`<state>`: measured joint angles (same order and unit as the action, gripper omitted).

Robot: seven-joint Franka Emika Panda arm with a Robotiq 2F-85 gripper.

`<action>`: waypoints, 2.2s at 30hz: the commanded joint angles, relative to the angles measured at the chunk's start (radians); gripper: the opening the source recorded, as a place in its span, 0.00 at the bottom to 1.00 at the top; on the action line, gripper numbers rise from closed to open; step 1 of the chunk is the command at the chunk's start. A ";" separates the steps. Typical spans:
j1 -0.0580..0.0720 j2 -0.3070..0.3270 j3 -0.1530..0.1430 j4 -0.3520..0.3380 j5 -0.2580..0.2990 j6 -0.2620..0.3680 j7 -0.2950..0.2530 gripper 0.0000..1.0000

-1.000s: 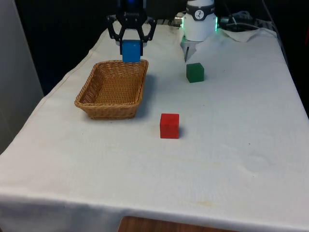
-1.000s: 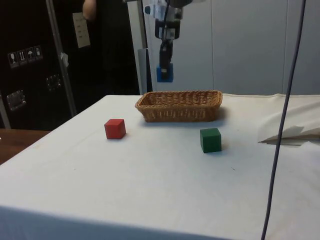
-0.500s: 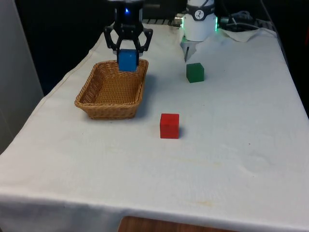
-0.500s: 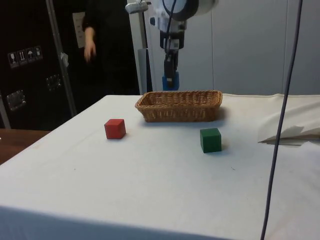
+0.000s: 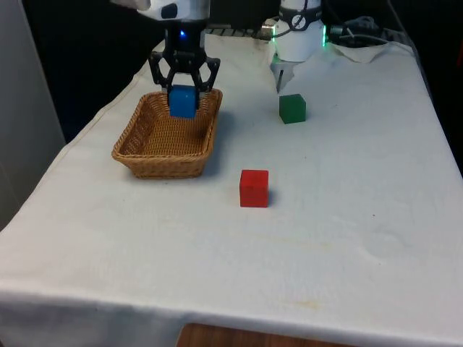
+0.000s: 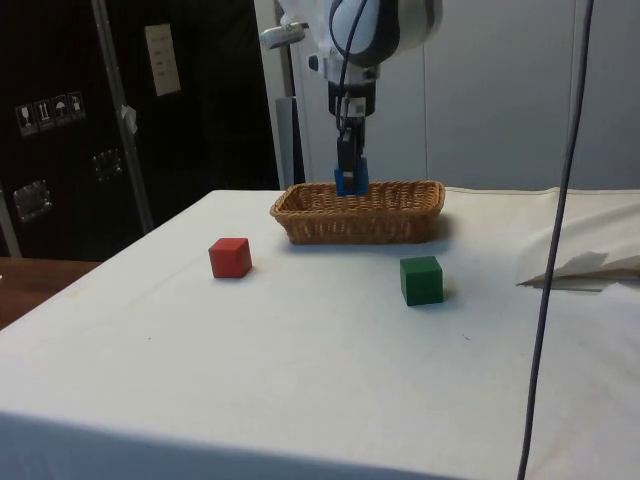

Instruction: Pick up the blue cube and place it into the basket.

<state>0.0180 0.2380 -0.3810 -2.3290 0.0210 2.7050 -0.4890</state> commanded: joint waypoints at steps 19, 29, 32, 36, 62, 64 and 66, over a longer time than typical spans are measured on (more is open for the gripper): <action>-0.031 0.082 0.001 0.039 0.064 0.014 -0.062 0.02; -0.037 0.138 -0.014 0.074 0.142 0.012 -0.135 0.02; -0.038 0.151 -0.013 0.087 0.161 0.006 -0.148 0.02; -0.043 0.165 -0.011 0.105 0.186 -0.004 -0.167 0.02; -0.029 0.191 -0.028 0.118 0.234 -0.012 -0.200 0.03; -0.029 0.191 -0.028 0.118 0.234 -0.013 -0.199 0.08; -0.028 0.191 -0.029 0.118 0.233 -0.013 -0.199 0.26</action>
<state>-0.0100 0.4290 -0.4110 -2.2110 0.2530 2.6920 -0.6870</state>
